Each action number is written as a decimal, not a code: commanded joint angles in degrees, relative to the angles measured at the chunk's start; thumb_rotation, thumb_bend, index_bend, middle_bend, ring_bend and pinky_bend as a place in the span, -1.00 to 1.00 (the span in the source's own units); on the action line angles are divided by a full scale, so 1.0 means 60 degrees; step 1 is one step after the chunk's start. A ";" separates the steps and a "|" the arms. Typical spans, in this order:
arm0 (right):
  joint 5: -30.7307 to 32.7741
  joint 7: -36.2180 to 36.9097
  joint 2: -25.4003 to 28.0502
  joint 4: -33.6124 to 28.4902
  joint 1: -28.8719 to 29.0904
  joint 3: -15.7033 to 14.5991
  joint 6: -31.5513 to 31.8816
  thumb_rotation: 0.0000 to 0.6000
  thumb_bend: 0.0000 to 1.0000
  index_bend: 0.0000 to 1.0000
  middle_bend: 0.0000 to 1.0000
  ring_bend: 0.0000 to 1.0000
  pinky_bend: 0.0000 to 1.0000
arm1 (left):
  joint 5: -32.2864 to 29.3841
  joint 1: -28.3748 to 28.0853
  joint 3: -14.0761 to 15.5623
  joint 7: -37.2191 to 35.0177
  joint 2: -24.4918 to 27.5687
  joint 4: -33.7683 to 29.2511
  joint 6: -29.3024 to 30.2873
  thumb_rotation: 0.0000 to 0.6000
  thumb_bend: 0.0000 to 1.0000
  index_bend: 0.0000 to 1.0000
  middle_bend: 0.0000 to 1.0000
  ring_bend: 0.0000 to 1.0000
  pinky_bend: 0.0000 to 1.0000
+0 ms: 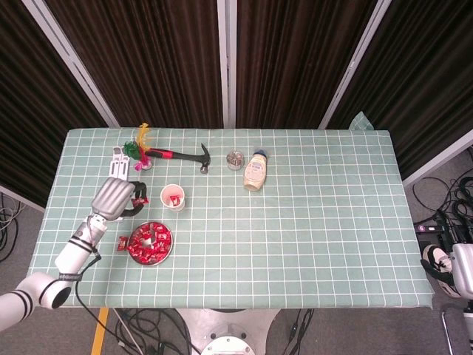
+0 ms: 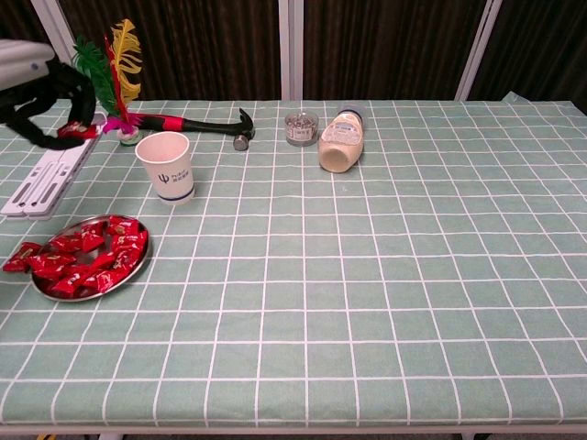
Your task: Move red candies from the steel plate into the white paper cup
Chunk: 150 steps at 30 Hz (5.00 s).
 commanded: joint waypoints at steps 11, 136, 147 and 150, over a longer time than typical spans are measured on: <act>0.0211 0.0102 -0.0036 0.0152 0.0003 0.0053 -0.0115 1.00 -0.80 -0.88 -0.54 -0.82 -0.45 | -0.0624 -0.1422 -0.0454 0.0315 -0.0695 0.0614 -0.1758 1.00 -0.14 0.22 0.32 0.70 1.00; -0.0496 0.0267 0.0027 0.0061 0.0203 -0.0228 -0.0237 1.00 -0.80 -0.88 -0.53 -0.82 -0.51 | -0.1080 -0.1733 -0.0492 0.1311 -0.0796 0.0150 -0.2359 1.00 -0.28 0.08 0.19 0.67 1.00; -0.0435 0.0290 -0.0016 0.0088 0.0248 -0.0181 -0.0278 1.00 -0.80 -0.88 -0.53 -0.82 -0.51 | -0.1241 -0.1176 -0.0394 0.1239 -0.0249 -0.0771 -0.1450 1.00 -0.30 -0.34 -0.19 0.61 1.00; -0.0449 0.0296 -0.0009 0.0087 0.0288 -0.0154 -0.0293 1.00 -0.80 -0.88 -0.53 -0.82 -0.51 | -0.1124 -0.0597 -0.0261 0.1113 0.0160 -0.1318 -0.0595 1.00 -0.31 -0.35 -0.20 0.61 1.00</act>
